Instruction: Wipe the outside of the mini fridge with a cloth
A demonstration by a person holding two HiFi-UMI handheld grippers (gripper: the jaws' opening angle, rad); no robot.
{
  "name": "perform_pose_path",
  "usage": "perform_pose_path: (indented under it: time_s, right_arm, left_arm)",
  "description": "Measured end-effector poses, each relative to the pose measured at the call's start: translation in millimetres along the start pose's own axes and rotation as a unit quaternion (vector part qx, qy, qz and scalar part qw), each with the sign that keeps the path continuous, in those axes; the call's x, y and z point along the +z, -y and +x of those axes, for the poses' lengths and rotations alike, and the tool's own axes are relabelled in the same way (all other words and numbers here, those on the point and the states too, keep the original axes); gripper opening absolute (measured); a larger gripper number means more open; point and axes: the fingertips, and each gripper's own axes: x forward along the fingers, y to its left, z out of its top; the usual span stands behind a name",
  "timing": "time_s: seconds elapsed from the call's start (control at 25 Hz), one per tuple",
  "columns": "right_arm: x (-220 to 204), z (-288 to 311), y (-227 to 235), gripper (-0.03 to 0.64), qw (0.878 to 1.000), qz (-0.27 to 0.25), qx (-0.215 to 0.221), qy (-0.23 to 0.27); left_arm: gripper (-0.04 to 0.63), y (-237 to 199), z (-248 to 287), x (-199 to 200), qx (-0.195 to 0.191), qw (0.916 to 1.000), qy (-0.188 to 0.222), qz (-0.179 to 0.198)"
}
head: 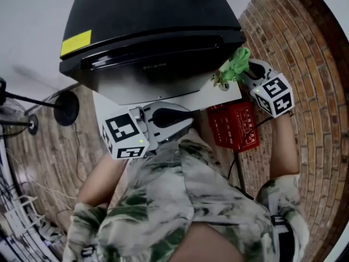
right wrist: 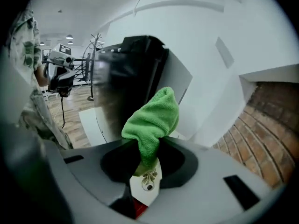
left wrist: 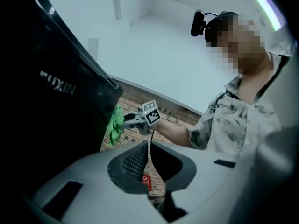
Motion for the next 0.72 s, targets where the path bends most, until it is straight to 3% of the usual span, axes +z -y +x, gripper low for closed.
perform_pose_path:
  time_s: [0.28, 0.72]
  right_arm:
    - [45, -69, -48, 0.107, 0.998, 0.014, -0.055, 0.027]
    - [98, -105, -124, 0.106, 0.997, -0.034, -0.007, 0.076]
  left_arm:
    - [0.029, 18, -40, -14, -0.039, 0.9992, -0.007, -0.001]
    - [0.029, 53, -57, -22, -0.02, 0.9998, -0.006, 0.005]
